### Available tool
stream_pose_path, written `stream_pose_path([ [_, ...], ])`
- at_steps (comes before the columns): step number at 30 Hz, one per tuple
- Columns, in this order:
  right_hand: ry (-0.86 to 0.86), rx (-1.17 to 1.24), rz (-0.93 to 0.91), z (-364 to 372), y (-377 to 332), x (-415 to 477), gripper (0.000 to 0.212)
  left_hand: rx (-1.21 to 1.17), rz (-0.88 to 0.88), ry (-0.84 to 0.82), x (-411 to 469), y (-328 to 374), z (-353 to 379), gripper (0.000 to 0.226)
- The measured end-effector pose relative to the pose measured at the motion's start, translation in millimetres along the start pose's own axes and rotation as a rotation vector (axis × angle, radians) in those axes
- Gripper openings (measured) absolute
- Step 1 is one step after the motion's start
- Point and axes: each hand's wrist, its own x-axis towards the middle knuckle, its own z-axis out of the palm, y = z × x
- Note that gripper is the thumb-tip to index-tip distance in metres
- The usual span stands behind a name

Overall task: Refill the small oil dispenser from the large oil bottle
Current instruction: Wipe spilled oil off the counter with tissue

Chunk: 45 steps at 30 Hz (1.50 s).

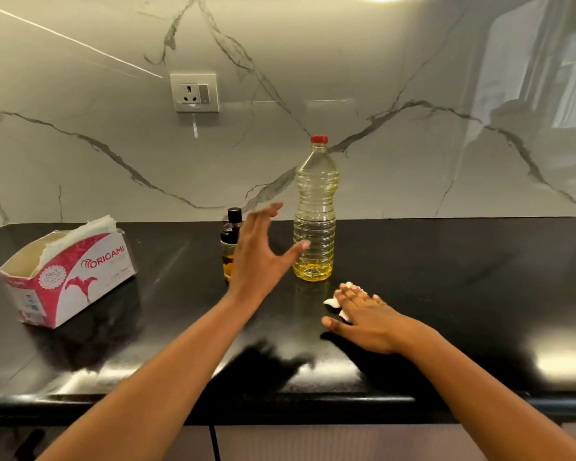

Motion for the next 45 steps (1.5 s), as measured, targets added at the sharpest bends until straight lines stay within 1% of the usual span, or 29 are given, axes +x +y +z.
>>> stream_pose_path([
  [2, -0.028, 0.004, -0.027, -2, 4, -7, 0.077, -0.049, -0.197, -0.128, 15, 3, 26, 0.107],
  [4, -0.019, -0.008, 0.032, -6, 17, -8, 0.077, -0.152, -0.385, -0.188, 26, 0, 47, 0.125],
  [7, 0.004, 0.001, 0.132, -14, 33, 8, 0.082, -0.251, -0.489, -0.195, 36, -11, 68, 0.134],
  [10, 0.018, 0.019, 0.133, -17, 31, 34, 0.087, -0.288, -0.492, -0.191, 39, -20, 79, 0.131],
  [12, 0.023, 0.009, 0.085, -15, 24, 45, 0.088, -0.301, -0.478, -0.19, 40, -26, 84, 0.124],
  [15, -0.026, -0.005, -0.042, -12, 19, 42, 0.085, -0.29, -0.435, -0.182, 46, -35, 89, 0.103],
  [17, -0.078, 0.0, -0.078, -15, 26, 36, 0.082, -0.285, -0.417, -0.197, 51, -42, 91, 0.093],
  [19, -0.088, -0.024, -0.046, -20, 37, 38, 0.081, -0.295, -0.411, -0.206, 55, -48, 94, 0.089],
  [22, -0.039, -0.052, 0.053, -25, 45, 55, 0.085, -0.337, -0.413, -0.214, 58, -55, 100, 0.083],
  [26, 0.001, 0.004, 0.121, -30, 39, 95, 0.091, -0.372, -0.425, -0.207, 60, -56, 103, 0.069],
  [28, 0.015, 0.012, 0.067, -28, 22, 104, 0.093, -0.37, -0.414, -0.179, 65, -54, 98, 0.069],
  [30, -0.014, 0.002, -0.082, -23, 0, 97, 0.09, -0.391, -0.404, -0.15, 71, -52, 92, 0.069],
  [32, -0.067, -0.036, -0.202, -18, -4, 82, 0.084, -0.42, -0.39, -0.132, 79, -50, 84, 0.069],
  [33, -0.079, -0.047, -0.218, -19, 3, 78, 0.081, -0.437, -0.385, -0.129, 82, -50, 81, 0.069],
  [34, -0.08, -0.055, -0.193, -22, 15, 79, 0.081, -0.454, -0.382, -0.13, 84, -48, 77, 0.068],
  [37, -0.052, -0.058, 0.021, -39, 45, 102, 0.087, -0.466, -0.397, -0.144, 86, -46, 72, 0.065],
  [38, -0.03, -0.052, 0.059, -42, 43, 113, 0.089, -0.461, -0.402, -0.148, 87, -45, 71, 0.065],
  [39, -0.006, -0.037, 0.055, -43, 32, 122, 0.089, -0.456, -0.405, -0.151, 88, -44, 70, 0.066],
  [41, 0.011, -0.027, -0.068, -39, -2, 132, 0.087, -0.446, -0.408, -0.144, 91, -44, 68, 0.067],
  [43, -0.049, -0.065, -0.224, -28, -30, 121, 0.085, -0.441, -0.414, -0.135, 94, -44, 66, 0.068],
  [45, -0.083, -0.091, -0.288, -21, -24, 107, 0.082, -0.449, -0.416, -0.133, 95, -44, 65, 0.068],
])
